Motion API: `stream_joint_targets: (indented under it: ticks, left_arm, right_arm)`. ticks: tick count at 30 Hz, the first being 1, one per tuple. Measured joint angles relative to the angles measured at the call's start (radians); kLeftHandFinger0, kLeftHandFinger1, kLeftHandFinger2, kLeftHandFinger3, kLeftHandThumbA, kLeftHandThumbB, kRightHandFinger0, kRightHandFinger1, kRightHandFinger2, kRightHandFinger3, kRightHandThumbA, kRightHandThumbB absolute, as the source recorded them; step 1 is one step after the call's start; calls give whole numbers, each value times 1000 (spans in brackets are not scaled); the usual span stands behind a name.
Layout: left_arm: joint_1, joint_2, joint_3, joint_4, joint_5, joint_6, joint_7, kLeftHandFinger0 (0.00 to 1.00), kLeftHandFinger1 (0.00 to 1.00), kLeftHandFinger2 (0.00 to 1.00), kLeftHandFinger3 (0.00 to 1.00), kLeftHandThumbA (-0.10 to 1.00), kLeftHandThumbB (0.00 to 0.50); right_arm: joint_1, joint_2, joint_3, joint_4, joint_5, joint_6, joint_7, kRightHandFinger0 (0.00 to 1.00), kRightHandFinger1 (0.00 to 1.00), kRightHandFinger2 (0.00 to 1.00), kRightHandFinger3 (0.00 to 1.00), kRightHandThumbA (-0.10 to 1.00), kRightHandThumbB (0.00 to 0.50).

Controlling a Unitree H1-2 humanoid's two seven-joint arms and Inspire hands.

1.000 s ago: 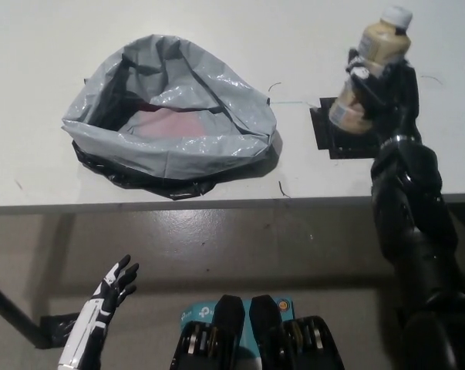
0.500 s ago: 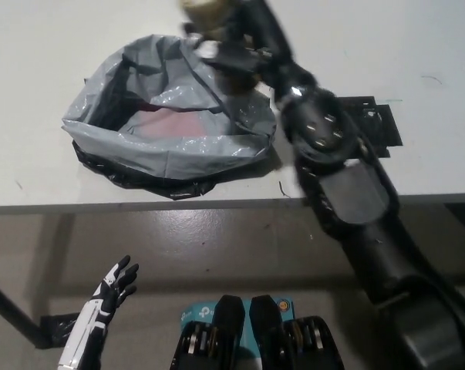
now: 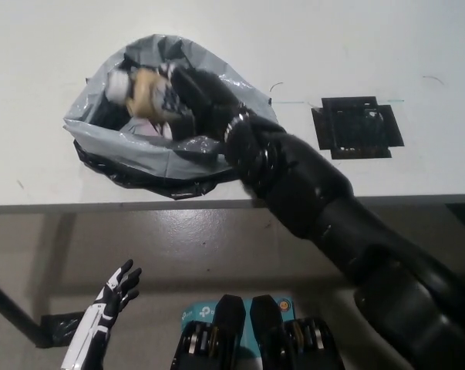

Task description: Use the right hand to pick up a bottle of protein shake and place it into a plastic bag on the left side

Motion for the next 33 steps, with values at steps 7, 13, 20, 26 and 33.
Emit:
stream_joint_targets:
  ticks: [7,13,20,26,33]
  left_arm:
    - [1,0,-4,-19,3,0,-1,1000,1000,1000,1000,1000,276]
    - [-2,1,-8,-28,16,-1,-1,1000,1000,1000,1000,1000,278]
    - [-15,1,-15,-28,28,-1,-1,1000,1000,1000,1000,1000,295]
    - [-21,1,-18,-35,36,0,-1,1000,1000,1000,1000,1000,269]
    - [-21,0,-19,-39,37,5,-1,1000,1000,1000,1000,1000,266]
  right_arm:
    - [-91,37,113,203,-120,-21,-50,1000,1000,1000,1000,533,326]
    - [-122,37,59,204,-117,-5,43,1000,1000,1000,1000,753,431]
    - [-122,22,-20,188,-109,-1,103,1000,1000,1000,1000,809,411]
    - [-122,18,-94,129,-94,-1,126,1000,1000,1000,1000,870,423]
    - [-112,-8,-190,-61,-62,-1,168,1000,1000,1000,1000,960,444]
